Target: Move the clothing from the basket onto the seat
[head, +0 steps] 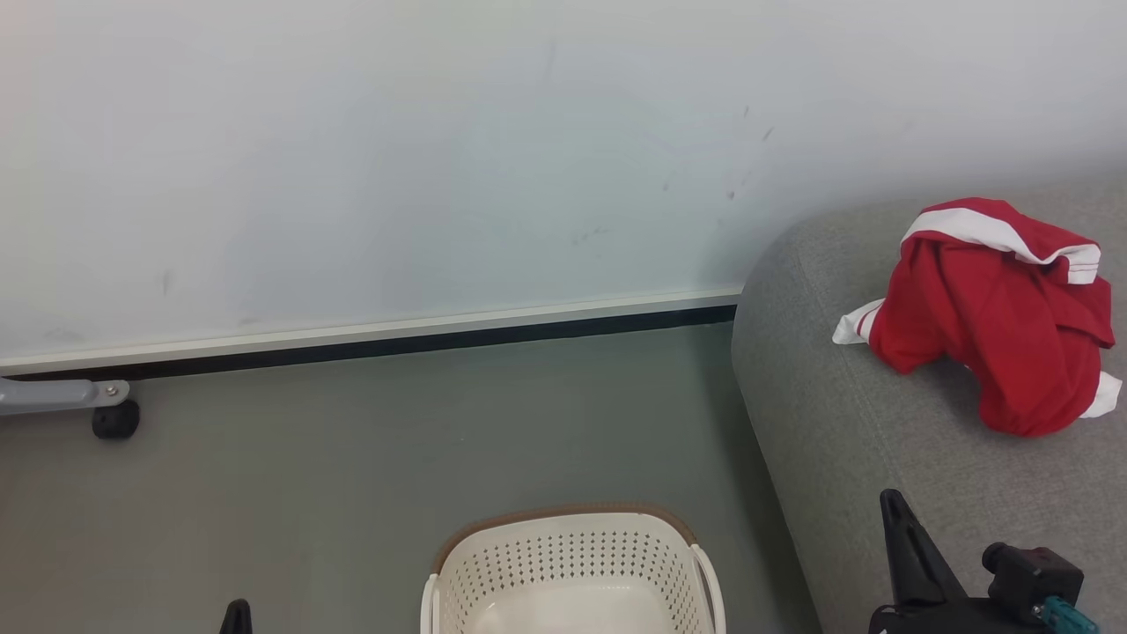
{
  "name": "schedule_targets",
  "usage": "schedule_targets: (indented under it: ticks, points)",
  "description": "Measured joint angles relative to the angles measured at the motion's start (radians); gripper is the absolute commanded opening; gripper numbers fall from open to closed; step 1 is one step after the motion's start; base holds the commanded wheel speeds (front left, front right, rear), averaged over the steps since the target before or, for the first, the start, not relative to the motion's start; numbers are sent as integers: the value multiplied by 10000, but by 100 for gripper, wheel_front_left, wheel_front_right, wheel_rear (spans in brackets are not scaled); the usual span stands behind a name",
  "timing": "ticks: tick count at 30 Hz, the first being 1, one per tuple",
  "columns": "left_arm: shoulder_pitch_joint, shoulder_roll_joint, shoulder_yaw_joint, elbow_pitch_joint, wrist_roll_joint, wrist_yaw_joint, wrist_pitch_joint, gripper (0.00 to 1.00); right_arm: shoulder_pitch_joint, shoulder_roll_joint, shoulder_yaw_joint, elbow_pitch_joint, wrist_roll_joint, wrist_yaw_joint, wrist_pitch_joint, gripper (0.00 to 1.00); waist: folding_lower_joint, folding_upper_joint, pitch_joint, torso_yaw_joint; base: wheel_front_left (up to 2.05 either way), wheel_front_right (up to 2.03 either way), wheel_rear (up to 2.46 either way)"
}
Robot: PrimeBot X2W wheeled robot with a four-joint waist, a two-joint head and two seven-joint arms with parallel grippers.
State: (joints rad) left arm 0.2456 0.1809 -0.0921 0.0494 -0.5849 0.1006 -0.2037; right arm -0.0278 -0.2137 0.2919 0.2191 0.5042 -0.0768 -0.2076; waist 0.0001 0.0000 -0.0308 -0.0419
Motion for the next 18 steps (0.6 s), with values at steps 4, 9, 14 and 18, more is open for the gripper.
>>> schedule_targets:
  ticks: [4, 9, 14, 18]
  points:
    - [-66, -36, 65, 69, -395, -52, 98, 0, -25, 52, -130, 33, 297, 69, 107, 0, 0, 0, 10, 13, 0, 0, 0]
    - [-231, -111, 165, 153, -928, -148, 265, 0, -30, 138, -353, 77, 871, 159, 295, 0, 0, 0, 27, 34, 0, 0, 0]
    - [-400, -180, 251, 293, -1383, -278, 441, 0, -43, 230, -575, 111, 1442, 242, 485, 0, 0, 0, 43, 55, 0, 0, 0]
    - [-500, -242, 322, 395, -1768, -362, 545, 0, -53, 297, -740, 138, 1908, 334, 596, 0, 0, 0, 56, 72, 0, 0, 0]
